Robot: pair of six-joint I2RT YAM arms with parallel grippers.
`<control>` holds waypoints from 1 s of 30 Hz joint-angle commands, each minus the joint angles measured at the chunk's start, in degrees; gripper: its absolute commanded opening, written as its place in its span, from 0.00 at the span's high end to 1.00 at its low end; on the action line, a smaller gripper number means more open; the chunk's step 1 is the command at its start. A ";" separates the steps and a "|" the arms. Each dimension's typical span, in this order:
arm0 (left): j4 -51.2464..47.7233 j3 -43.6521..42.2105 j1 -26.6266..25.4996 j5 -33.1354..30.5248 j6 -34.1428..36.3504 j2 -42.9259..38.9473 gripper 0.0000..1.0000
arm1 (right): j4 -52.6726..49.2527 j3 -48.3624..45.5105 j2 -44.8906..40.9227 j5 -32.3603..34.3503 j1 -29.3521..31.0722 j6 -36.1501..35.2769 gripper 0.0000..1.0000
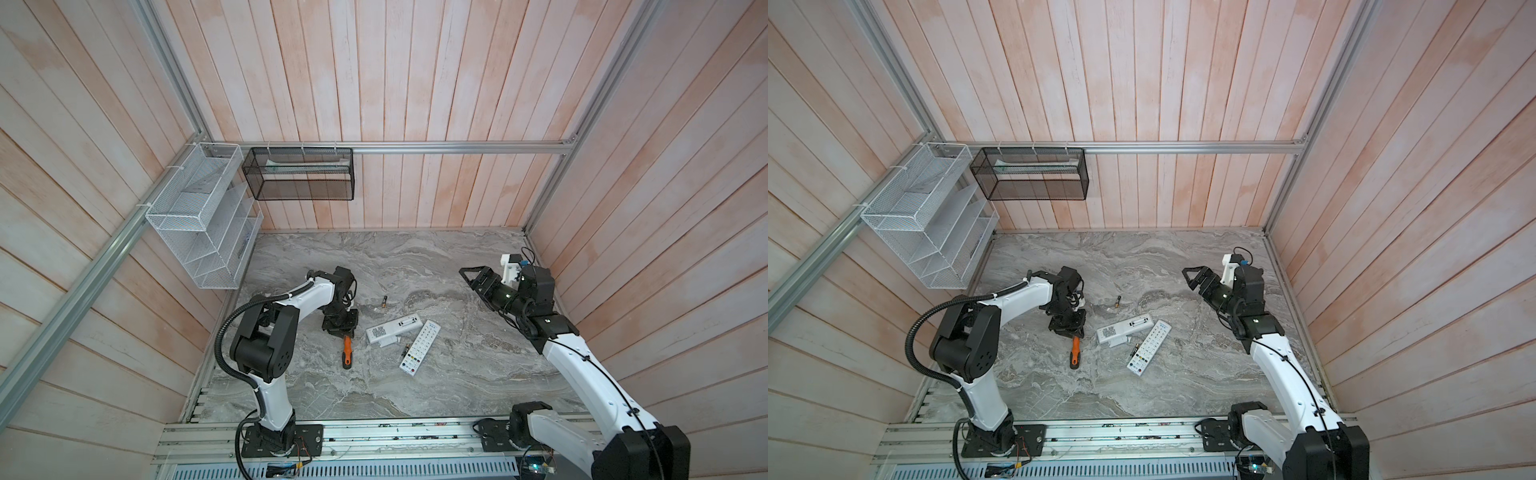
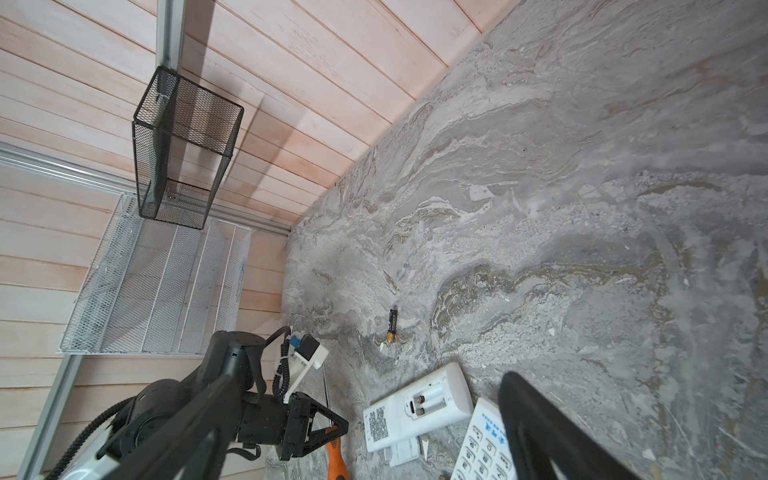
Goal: Unload the batteries from the remote control
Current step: 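Lower the screwdriver onto the table with the left gripper while the right gripper withdraws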
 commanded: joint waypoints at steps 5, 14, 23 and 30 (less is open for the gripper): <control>0.24 -0.62 -0.15 -1.67 1.36 1.57 0.64 | -1.10 1.40 0.07 -0.95 -0.32 -1.23 0.02; 0.28 -0.69 -0.16 -1.96 1.49 1.74 0.58 | -1.21 1.84 0.33 -1.05 -0.31 -1.35 0.02; -2.10 2.23 -0.15 -2.26 1.46 -0.53 0.49 | -2.03 2.28 1.27 -2.10 -0.28 -2.62 0.02; -5.19 6.19 -0.15 -0.42 0.24 -5.37 0.39 | -6.02 3.30 3.62 -2.00 -0.30 -5.04 0.02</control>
